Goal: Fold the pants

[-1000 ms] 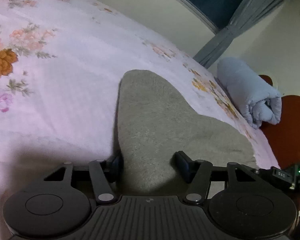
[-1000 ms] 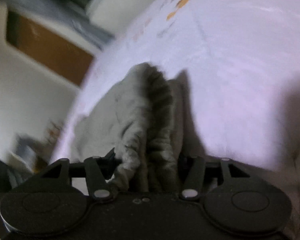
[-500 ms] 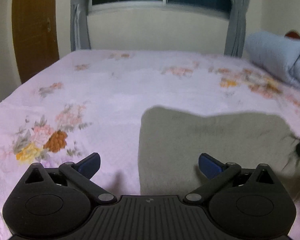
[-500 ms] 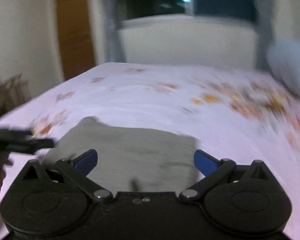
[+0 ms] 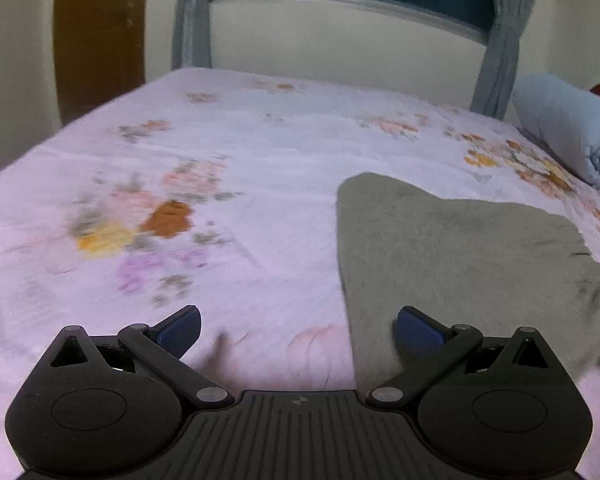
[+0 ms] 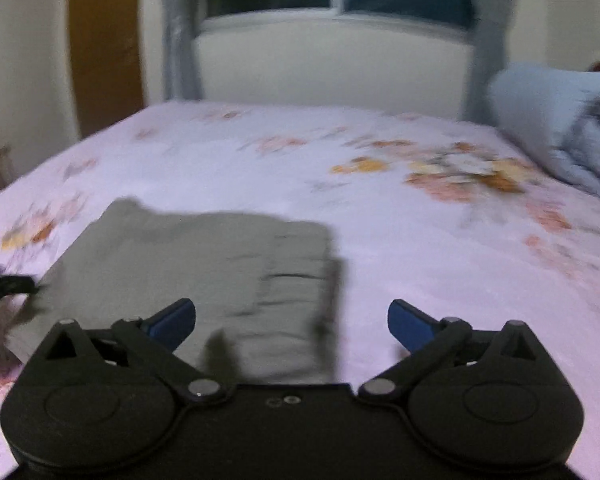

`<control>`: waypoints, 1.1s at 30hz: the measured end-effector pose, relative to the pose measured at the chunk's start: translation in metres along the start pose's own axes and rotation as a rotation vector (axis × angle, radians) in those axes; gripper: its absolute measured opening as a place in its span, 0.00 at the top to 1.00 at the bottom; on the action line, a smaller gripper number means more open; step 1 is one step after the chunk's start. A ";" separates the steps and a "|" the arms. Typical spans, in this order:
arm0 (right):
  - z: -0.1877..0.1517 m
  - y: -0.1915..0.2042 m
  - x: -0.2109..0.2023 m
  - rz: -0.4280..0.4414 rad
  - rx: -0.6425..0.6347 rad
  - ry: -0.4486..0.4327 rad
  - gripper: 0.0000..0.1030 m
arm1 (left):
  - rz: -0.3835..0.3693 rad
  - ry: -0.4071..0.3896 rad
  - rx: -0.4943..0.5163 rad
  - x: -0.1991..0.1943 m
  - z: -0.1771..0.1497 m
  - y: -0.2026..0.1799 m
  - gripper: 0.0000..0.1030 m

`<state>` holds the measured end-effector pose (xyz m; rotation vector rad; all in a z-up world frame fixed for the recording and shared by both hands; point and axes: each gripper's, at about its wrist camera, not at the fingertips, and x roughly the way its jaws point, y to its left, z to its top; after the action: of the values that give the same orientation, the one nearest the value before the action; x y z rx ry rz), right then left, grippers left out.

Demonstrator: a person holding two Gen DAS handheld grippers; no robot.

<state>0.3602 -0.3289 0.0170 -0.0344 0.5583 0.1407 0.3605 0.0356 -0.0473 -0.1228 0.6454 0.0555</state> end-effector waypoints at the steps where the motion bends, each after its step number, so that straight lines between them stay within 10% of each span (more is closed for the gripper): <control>1: -0.003 -0.006 -0.015 -0.020 0.009 -0.023 0.06 | 0.004 -0.008 -0.006 -0.011 -0.002 0.004 0.00; 4: -0.019 -0.011 -0.059 -0.155 0.004 -0.150 0.06 | 0.046 -0.044 0.008 -0.048 -0.013 0.009 0.00; 6: -0.033 -0.018 -0.091 -0.084 0.013 -0.257 0.06 | 0.055 -0.057 0.026 -0.071 -0.021 0.009 0.00; 20: -0.114 -0.017 -0.221 0.019 0.078 -0.300 0.06 | -0.027 -0.174 0.037 -0.220 -0.108 0.000 0.00; 33: -0.144 0.000 -0.251 -0.035 0.000 -0.362 0.06 | -0.003 -0.282 0.083 -0.250 -0.160 -0.009 0.00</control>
<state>0.0745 -0.3704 0.0280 -0.0183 0.1965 0.1096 0.0662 0.0020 -0.0225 -0.0349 0.3651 0.0419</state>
